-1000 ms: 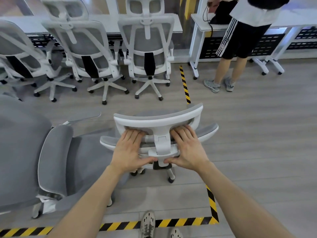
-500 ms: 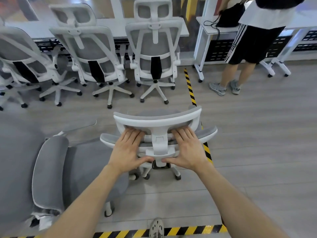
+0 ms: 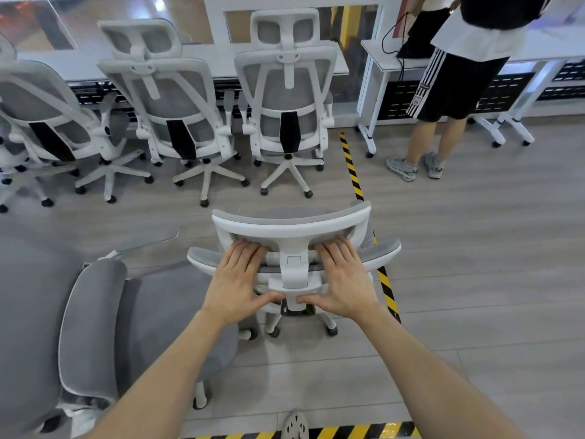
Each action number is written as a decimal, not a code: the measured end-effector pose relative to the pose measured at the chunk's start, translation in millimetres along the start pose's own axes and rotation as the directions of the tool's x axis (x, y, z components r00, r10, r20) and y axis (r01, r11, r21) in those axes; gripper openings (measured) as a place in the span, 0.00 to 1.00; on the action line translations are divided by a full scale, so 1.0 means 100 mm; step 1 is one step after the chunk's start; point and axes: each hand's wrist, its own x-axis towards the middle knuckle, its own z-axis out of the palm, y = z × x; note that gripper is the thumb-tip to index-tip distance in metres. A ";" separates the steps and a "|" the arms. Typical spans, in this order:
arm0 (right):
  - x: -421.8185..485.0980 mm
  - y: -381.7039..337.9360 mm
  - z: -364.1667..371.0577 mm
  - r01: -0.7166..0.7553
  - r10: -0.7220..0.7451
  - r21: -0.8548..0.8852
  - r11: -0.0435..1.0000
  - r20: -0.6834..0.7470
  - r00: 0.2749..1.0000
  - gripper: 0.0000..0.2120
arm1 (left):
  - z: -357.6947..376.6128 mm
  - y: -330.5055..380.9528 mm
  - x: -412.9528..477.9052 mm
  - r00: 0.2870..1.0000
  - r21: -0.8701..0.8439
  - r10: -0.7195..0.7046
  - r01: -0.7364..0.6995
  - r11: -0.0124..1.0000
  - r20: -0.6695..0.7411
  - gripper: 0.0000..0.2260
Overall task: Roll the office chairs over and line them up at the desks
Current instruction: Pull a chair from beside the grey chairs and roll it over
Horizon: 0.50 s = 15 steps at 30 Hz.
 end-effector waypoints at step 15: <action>0.06 0.16 -0.01 -0.007 0.008 0.030 1.000 -0.017 1.000 0.60 | -0.01 0.09 0.20 1.000 0.063 -0.006 0.005 0.998 0.023 0.48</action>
